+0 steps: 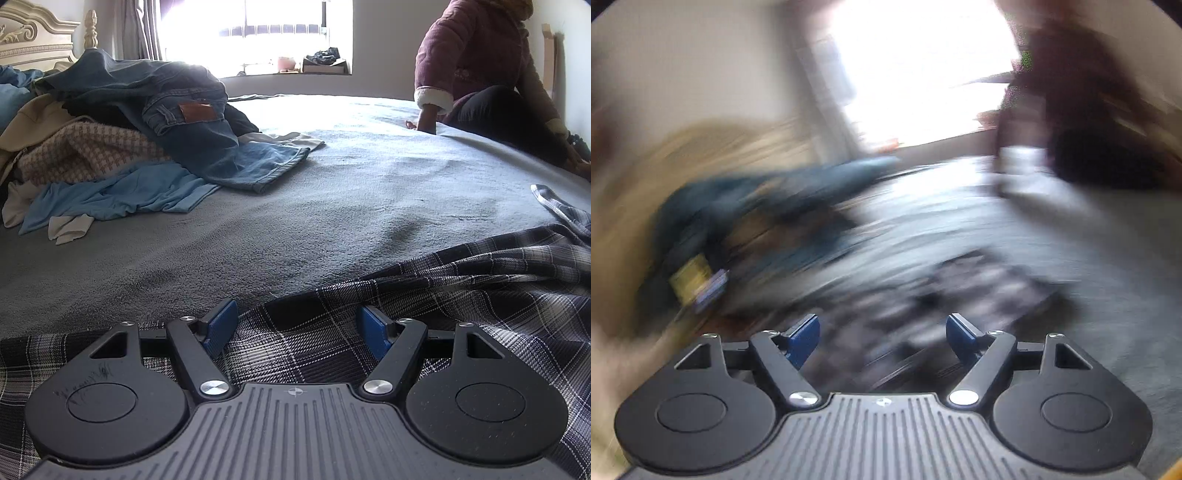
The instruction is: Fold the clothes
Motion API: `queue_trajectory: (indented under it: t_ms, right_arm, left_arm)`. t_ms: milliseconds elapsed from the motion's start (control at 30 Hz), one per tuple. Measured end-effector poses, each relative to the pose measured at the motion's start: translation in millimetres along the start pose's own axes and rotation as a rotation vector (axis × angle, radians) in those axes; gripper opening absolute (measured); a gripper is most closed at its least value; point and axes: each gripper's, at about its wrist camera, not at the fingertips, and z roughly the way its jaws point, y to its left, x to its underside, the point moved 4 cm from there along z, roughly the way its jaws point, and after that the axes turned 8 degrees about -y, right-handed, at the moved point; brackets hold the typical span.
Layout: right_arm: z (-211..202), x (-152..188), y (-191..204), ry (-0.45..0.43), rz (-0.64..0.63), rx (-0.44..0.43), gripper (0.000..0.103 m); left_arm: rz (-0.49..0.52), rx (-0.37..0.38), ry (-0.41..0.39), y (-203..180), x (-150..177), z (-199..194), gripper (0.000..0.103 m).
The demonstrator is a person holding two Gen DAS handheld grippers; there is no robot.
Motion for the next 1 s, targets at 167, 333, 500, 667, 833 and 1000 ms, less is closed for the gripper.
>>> queue_trajectory:
  t_ms: [167, 333, 500, 667, 833, 1000]
  right_arm:
    - [104.8, -10.6, -111.9, 0.067, 0.382, 0.292, 0.065]
    - [157.0, -5.3, -122.4, 0.095, 0.354, 0.369, 0.003]
    - [95.9, -18.7, -133.0, -0.12, 0.41, 0.436, 0.003]
    - [61.9, 11.1, -173.8, -0.122, 0.513, 0.565, 0.003]
    - [43.9, 12.2, -178.0, -0.154, 0.523, 0.621, 0.018]
    - [33.6, -25.3, -164.8, -0.243, 0.356, 0.695, 0.038]
  left_arm:
    - [-0.008, 0.002, -0.002, 1.0, 0.4, 0.3, 0.073]
    - [-0.011, 0.003, -0.001, 1.1, -0.4, 0.3, 0.073]
    - [-0.017, 0.007, -0.002, 2.5, -0.6, 0.5, 0.073]
    - [-0.023, 0.011, -0.001, 3.9, -0.6, 1.0, 0.073]
    - [-0.028, 0.014, -0.003, 4.4, 0.2, 0.9, 0.073]
    - [-0.03, 0.015, -0.003, 3.8, 0.5, 0.3, 0.073]
